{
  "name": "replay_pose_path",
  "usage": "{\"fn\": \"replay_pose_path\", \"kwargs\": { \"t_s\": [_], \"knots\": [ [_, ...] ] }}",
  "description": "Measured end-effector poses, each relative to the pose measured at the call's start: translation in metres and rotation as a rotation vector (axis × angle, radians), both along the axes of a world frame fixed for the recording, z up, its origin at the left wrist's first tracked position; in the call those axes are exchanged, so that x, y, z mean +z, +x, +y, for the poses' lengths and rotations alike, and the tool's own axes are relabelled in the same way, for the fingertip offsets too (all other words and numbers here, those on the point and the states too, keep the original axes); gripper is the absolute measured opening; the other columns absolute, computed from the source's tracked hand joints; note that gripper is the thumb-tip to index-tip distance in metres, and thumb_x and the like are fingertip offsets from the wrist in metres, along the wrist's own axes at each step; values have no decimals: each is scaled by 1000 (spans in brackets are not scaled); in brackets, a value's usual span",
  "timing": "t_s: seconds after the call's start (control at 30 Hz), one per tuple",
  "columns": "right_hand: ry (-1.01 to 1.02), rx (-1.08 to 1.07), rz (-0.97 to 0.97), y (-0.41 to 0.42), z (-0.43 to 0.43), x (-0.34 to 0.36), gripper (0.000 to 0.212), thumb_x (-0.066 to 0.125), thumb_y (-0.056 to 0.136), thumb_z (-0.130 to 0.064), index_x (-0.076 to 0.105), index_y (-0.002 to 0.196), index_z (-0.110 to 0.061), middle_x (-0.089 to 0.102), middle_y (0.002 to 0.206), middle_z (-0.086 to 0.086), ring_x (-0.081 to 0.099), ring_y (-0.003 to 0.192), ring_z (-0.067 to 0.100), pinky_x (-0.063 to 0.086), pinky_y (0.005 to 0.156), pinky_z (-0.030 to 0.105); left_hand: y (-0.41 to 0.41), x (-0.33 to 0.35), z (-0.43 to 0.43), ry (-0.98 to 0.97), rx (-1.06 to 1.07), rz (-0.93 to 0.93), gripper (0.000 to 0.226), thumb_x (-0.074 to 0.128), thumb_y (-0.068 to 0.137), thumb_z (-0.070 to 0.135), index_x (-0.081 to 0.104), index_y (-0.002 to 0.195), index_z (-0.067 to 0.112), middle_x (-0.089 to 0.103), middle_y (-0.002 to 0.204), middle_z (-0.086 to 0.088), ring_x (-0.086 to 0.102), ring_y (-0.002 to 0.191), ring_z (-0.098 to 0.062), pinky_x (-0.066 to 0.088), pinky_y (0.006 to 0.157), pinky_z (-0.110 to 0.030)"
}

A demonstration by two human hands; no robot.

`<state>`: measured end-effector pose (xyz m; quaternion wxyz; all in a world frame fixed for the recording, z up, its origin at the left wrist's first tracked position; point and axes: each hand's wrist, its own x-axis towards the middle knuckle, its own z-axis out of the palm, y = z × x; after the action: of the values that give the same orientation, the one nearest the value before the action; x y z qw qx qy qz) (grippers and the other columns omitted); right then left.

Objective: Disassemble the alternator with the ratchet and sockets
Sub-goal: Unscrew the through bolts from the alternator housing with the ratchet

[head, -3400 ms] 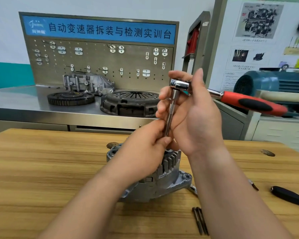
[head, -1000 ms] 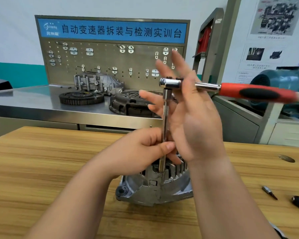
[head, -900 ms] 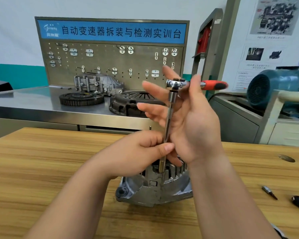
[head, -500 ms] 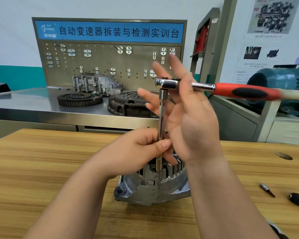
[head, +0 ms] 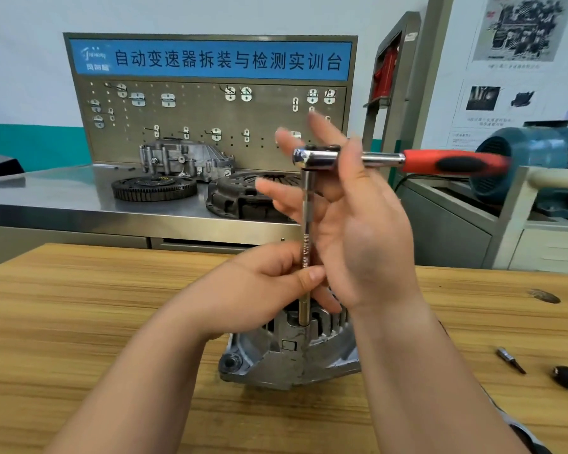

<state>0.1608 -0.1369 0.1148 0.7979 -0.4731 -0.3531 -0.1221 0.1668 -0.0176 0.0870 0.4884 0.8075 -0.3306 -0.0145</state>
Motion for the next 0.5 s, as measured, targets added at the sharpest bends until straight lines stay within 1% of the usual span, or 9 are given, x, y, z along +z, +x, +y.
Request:
{"fn": "replay_pose_path", "kwargs": {
  "t_s": [0.07, 0.1, 0.13, 0.2, 0.3, 0.33, 0.4, 0.43, 0.5],
  "knots": [
    [-15, 9, 87, 1, 0, -1, 49, 39, 89, -51, 56, 124, -21, 74, 103, 6, 72, 80, 22, 55, 74, 27, -1, 0, 1, 16, -5, -2, 24, 46, 96, 15, 64, 97, -1, 73, 97, -8, 66, 94, -9, 50, 89, -25],
    [-19, -19, 88, 1, 0, -2, 49, 41, 88, -52, 57, 123, -22, 74, 103, 5, 72, 81, 21, 55, 73, 27, -1, 0, 1, 21, -3, -14, 25, 47, 97, 17, 65, 91, 1, 73, 92, -4, 66, 90, -9, 50, 87, -26],
    [-18, -54, 60, 1, 1, -2, 43, 45, 90, -51, 60, 121, -25, 73, 106, 4, 71, 84, 20, 54, 74, 27, 0, 0, 1, 27, -1, -33, 26, 48, 97, 20, 64, 85, 5, 72, 85, 2, 64, 85, -9, 50, 84, -28],
    [-1, -126, -37, 0, 1, -2, 26, 51, 92, -36, 63, 116, -32, 69, 117, 1, 68, 93, 18, 52, 77, 27, 1, 0, 0, 31, 9, -63, 26, 48, 96, 23, 61, 76, 13, 68, 75, 10, 63, 79, -8, 48, 80, -29],
    [-5, -182, -186, 0, 0, 1, 28, 55, 91, -19, 61, 113, -35, 62, 129, -5, 65, 110, 21, 52, 81, 24, 2, -1, -2, 12, 20, -85, 27, 50, 94, 23, 65, 78, 8, 71, 76, 7, 65, 84, -25, 49, 87, -44],
    [-11, -160, -194, 0, 0, 2, 27, 54, 92, -20, 59, 115, -34, 60, 129, -7, 67, 107, 21, 53, 80, 22, 2, -1, -2, 2, 12, -75, 28, 50, 95, 23, 66, 81, 5, 72, 78, 4, 65, 87, -29, 48, 89, -49],
    [-9, -84, -134, -1, 0, 1, 27, 48, 94, -30, 58, 119, -29, 64, 125, -4, 72, 91, 19, 55, 77, 23, 2, 0, -1, -11, -25, -39, 29, 49, 95, 23, 66, 87, 1, 74, 86, -5, 65, 92, -35, 47, 91, -53],
    [-8, -55, -81, -1, 0, 0, 31, 44, 94, -38, 58, 120, -27, 68, 119, -1, 73, 84, 19, 55, 75, 25, 1, 0, -1, -7, -46, -23, 32, 48, 91, 26, 65, 91, -1, 74, 91, -10, 66, 94, -33, 48, 92, -50],
    [-29, -20, 28, -1, -1, -1, 44, 38, 92, -51, 58, 120, -24, 74, 106, 4, 73, 77, 21, 56, 72, 26, 0, 1, 0, -18, -78, 2, 39, 45, 86, 28, 62, 97, -6, 72, 96, -15, 68, 94, -20, 52, 89, -31]
  ]
}}
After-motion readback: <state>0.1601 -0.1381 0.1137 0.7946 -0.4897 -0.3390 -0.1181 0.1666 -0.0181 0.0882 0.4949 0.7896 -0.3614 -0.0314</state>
